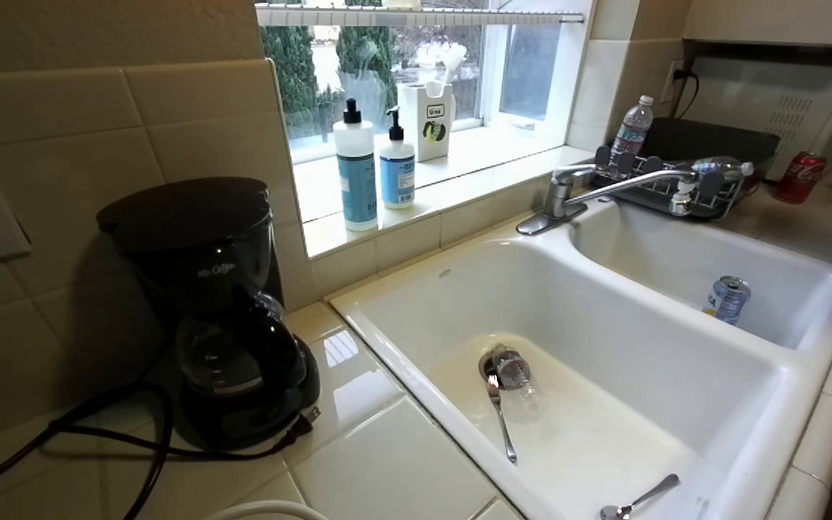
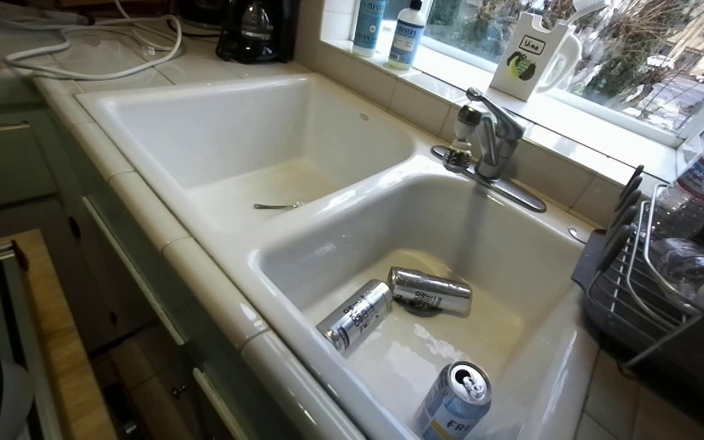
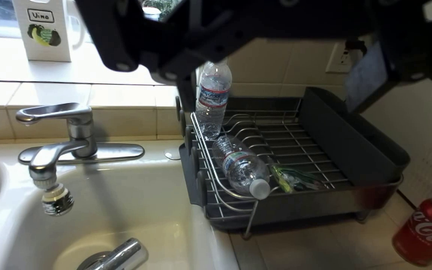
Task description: Remove one bottle from the dish rack and put it on the windowsill
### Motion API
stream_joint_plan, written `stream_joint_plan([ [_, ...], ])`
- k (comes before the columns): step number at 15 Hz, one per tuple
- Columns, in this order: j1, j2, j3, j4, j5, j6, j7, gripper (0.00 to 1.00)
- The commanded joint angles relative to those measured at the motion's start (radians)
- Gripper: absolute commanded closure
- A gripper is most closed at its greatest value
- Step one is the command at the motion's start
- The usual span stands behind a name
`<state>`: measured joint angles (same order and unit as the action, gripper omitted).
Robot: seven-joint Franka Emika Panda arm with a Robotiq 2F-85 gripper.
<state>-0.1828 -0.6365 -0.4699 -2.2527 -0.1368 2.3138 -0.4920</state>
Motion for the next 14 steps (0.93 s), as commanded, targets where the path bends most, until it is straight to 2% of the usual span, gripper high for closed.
stream_joint_plan([
  [1,-0.008,0.003,0.006,0.002,0.008,-0.002,-0.006,0.00],
  [3,0.005,0.040,-0.022,0.043,0.006,-0.017,-0.047,0.00],
  [6,0.066,0.130,-0.095,0.118,0.061,-0.060,-0.165,0.00],
  [10,0.149,0.297,-0.193,0.265,0.235,-0.142,-0.316,0.00],
  [12,0.138,0.402,-0.198,0.349,0.276,-0.210,-0.309,0.00],
  [14,0.103,0.514,-0.182,0.436,0.270,-0.298,-0.296,0.00],
])
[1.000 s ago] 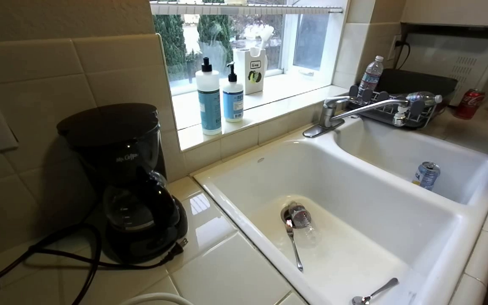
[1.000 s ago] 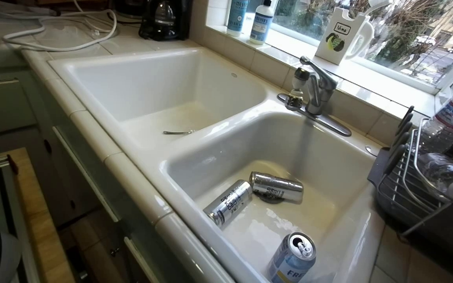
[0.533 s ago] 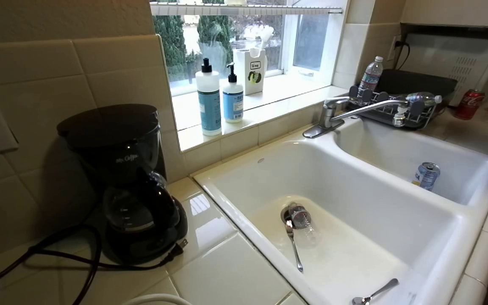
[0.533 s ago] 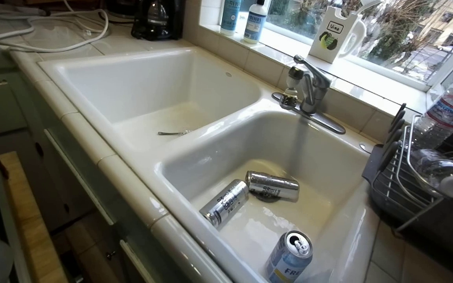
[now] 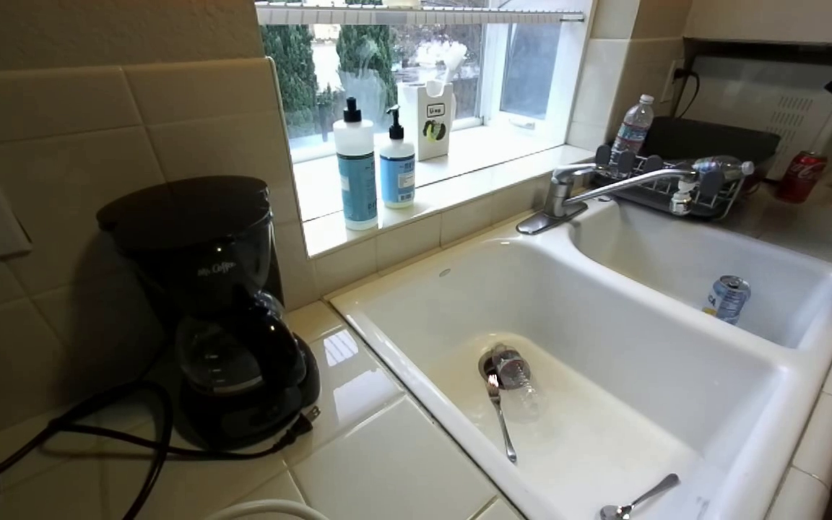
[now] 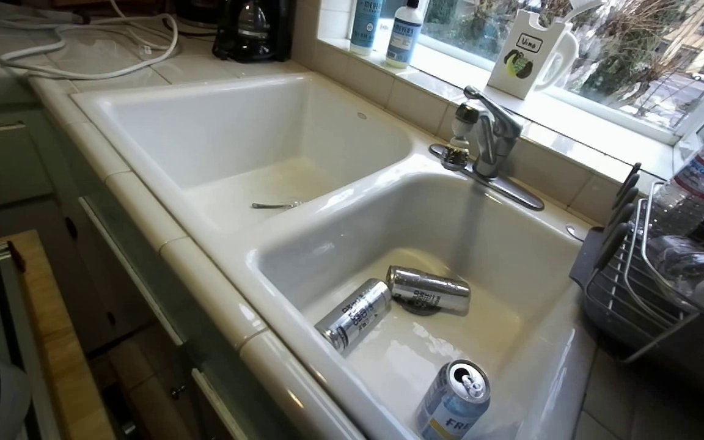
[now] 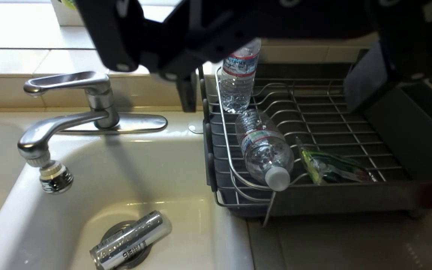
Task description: Remove one bottle from the dish rack and put it on the windowsill
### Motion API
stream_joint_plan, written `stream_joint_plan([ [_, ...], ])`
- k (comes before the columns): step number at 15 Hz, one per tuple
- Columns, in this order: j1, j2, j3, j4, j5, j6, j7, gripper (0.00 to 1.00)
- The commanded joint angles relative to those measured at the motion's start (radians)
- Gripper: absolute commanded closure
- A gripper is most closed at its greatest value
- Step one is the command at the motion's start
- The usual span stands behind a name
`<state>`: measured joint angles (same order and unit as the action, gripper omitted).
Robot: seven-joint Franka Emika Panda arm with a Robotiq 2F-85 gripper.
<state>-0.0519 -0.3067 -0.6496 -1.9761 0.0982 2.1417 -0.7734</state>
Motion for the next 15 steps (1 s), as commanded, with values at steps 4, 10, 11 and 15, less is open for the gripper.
stream_joint_plan([
  [4,-0.127,0.369,0.063,0.274,-0.029,-0.189,0.033,0.00],
  [10,-0.239,0.417,0.164,0.285,-0.053,-0.184,0.046,0.00],
  [11,-0.244,0.443,0.168,0.306,-0.045,-0.215,0.030,0.00],
  [15,-0.294,0.511,0.252,0.332,0.022,-0.216,0.045,0.00],
])
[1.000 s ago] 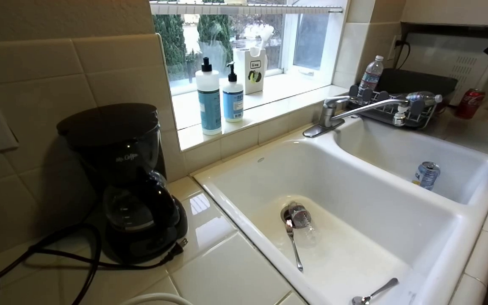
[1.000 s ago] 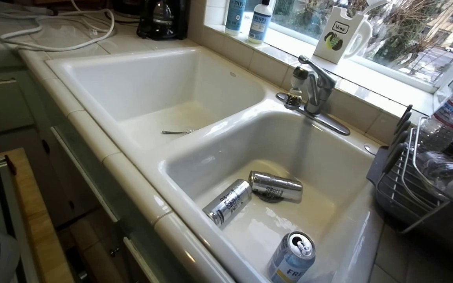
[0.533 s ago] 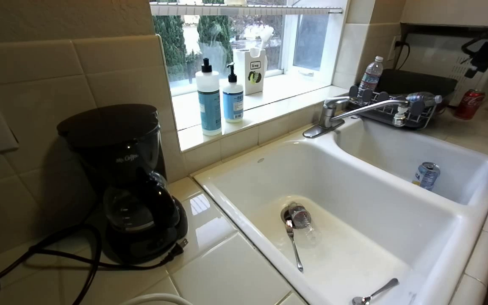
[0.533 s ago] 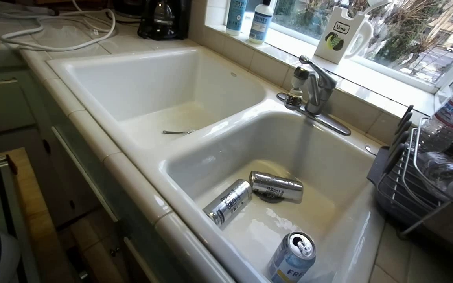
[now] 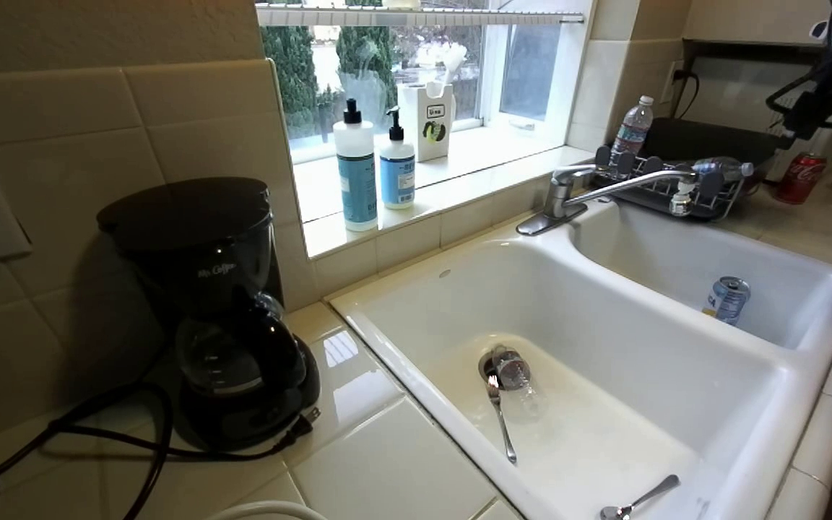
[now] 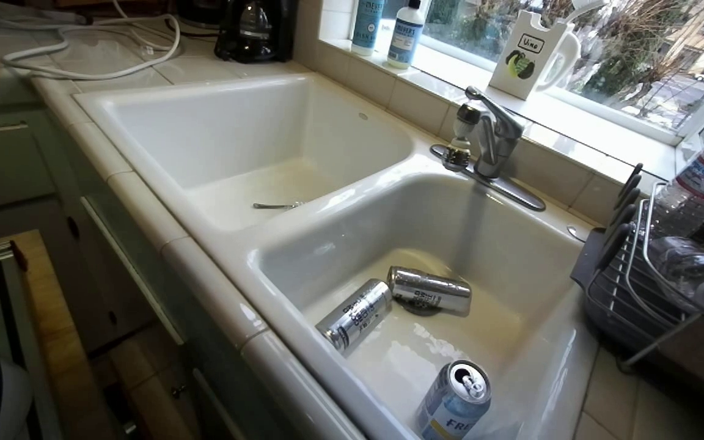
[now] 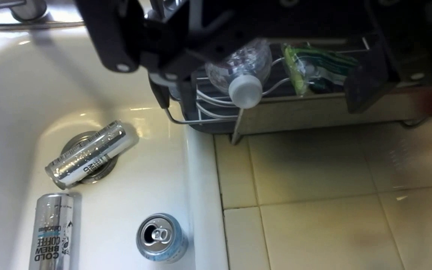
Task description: Remove one bottle from the dish rack and put it on the windowsill
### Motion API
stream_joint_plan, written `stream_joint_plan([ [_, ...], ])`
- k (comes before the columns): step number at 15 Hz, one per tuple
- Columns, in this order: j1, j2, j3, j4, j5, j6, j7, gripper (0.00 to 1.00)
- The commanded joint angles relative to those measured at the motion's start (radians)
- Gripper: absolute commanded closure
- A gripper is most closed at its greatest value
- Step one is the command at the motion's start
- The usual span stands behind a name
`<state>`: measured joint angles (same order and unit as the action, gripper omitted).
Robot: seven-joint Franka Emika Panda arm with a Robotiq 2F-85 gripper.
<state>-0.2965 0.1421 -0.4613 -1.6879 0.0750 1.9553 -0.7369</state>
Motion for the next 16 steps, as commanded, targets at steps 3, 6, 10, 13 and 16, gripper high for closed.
stream_joint_plan([
  [3,-0.069,0.105,0.106,0.068,0.029,-0.050,0.055,0.00],
  [6,-0.094,0.132,0.128,0.084,0.025,-0.060,0.083,0.00],
  [10,-0.130,0.155,0.142,0.106,0.031,-0.075,0.082,0.00],
  [13,-0.156,0.172,0.160,0.124,0.057,-0.039,0.038,0.00],
  [16,-0.179,0.184,0.183,0.142,0.097,-0.019,-0.020,0.02],
])
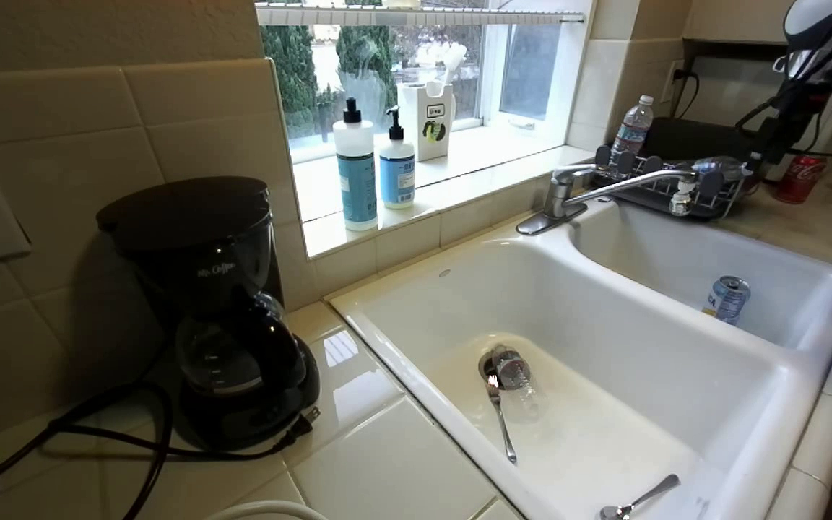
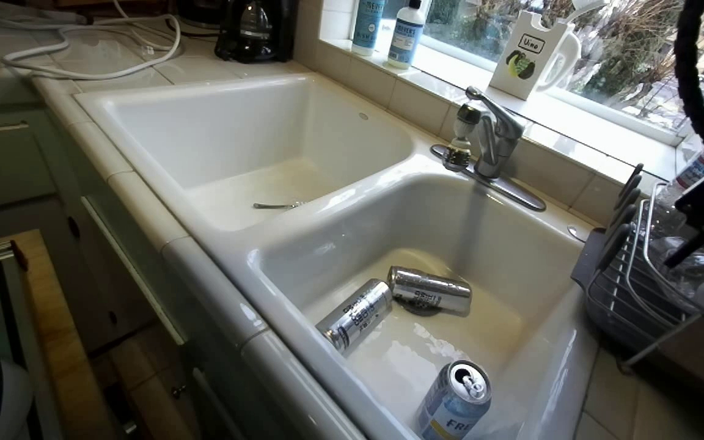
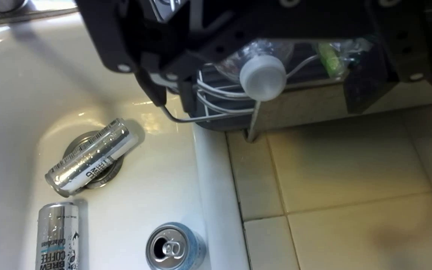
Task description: Remove one bottle from the dish rack and put it on the windowsill
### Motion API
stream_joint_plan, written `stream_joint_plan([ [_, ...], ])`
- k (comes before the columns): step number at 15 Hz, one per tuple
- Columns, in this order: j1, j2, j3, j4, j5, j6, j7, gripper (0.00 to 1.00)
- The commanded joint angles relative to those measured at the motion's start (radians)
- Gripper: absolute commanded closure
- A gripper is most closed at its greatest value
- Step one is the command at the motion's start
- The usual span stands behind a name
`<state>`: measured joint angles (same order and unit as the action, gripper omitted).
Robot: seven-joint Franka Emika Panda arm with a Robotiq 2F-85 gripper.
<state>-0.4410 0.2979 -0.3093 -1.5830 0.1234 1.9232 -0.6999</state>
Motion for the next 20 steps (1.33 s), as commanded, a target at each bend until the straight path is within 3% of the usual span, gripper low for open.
stream_joint_plan([
  [1,-0.041,0.029,0.037,0.040,0.062,0.017,-0.078,0.02],
  [7,-0.051,0.025,0.054,0.035,0.074,-0.012,-0.154,0.00],
  [9,-0.053,0.027,0.060,0.034,0.080,-0.010,-0.187,0.09],
  [20,-0.065,0.076,0.065,0.058,0.100,0.001,-0.189,0.16],
])
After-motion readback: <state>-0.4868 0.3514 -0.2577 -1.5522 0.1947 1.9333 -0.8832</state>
